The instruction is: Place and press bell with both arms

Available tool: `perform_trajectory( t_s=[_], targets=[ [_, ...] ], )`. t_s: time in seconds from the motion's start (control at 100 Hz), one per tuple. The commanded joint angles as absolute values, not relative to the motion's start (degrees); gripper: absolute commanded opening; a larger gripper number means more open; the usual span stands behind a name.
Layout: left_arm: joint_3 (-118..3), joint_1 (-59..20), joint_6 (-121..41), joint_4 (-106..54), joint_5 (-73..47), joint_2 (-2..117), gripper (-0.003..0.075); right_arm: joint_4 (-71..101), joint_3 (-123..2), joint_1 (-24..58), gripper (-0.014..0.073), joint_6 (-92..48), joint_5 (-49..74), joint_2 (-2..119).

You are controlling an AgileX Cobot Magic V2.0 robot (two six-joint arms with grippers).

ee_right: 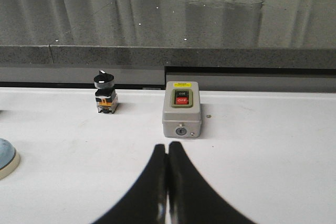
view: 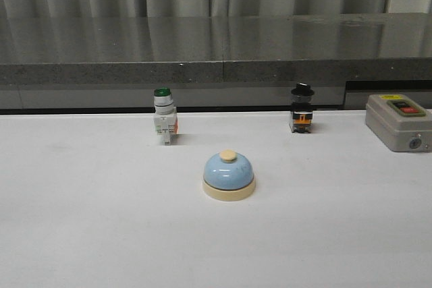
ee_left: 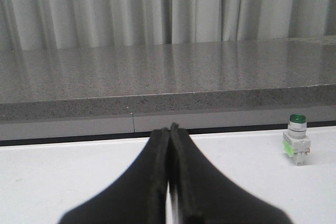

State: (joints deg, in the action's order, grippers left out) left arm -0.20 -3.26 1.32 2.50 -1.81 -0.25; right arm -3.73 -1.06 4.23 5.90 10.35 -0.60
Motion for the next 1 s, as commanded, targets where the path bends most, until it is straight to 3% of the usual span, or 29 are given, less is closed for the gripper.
perform_trajectory(
  t_s=[0.0,0.99],
  targets=[
    [3.01,-3.15,1.77,2.02,3.00,-2.07,-0.0021,-3.79,-1.82,3.95,-0.0064,6.05,4.73,-1.74],
    [3.01,-3.15,1.77,2.02,3.00,-2.07,-0.0021,-3.75,0.52,3.95,-0.0064,6.05,2.13,-1.74]
  ],
)
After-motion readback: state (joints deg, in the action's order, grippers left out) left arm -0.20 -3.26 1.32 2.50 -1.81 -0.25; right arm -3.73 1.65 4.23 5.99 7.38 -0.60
